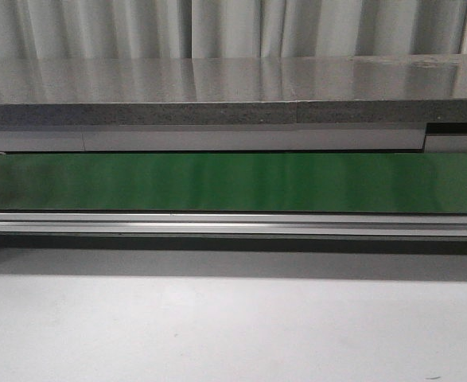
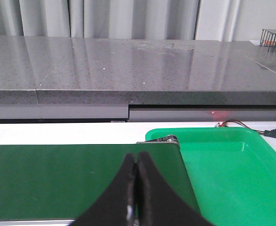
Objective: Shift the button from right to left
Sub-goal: 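Lift the button with the left gripper over the blue tray, then lower the button into the blue tray and open the left gripper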
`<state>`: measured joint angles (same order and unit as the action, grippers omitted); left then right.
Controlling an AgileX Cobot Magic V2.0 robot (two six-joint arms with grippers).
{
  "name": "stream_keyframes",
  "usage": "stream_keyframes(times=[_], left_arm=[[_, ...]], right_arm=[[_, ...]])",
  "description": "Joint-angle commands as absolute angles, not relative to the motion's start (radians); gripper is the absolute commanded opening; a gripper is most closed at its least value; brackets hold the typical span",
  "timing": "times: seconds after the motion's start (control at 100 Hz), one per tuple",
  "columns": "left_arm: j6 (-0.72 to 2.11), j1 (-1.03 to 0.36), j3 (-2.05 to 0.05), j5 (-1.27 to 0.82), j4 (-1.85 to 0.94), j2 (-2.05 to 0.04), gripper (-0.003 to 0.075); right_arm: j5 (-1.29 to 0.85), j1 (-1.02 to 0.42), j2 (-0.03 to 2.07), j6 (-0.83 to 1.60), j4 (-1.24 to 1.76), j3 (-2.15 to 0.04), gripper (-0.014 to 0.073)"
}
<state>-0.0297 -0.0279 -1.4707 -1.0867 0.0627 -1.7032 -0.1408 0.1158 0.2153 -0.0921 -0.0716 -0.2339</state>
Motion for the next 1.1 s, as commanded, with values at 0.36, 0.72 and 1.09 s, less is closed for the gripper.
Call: stream_keyframes(times=[0.36, 0.72, 1.09], left_arm=[[0.191, 0.278, -1.469, -1.03, 0.059, -1.658, 0.02], [0.269, 0.308, -1.448, -0.935, 0.093, -1.783, 0.0185], [0.269, 0.308, -1.448, -0.898, 0.115, -1.913, 0.0195]], right_arm=[[-0.069, 0.116, 0.223, -0.089, -0.085, -0.261, -0.0066], [-0.069, 0.116, 0.223, -0.089, -0.085, -0.261, -0.0066], [-0.069, 0.116, 0.223, -0.089, -0.085, -0.261, -0.0066]])
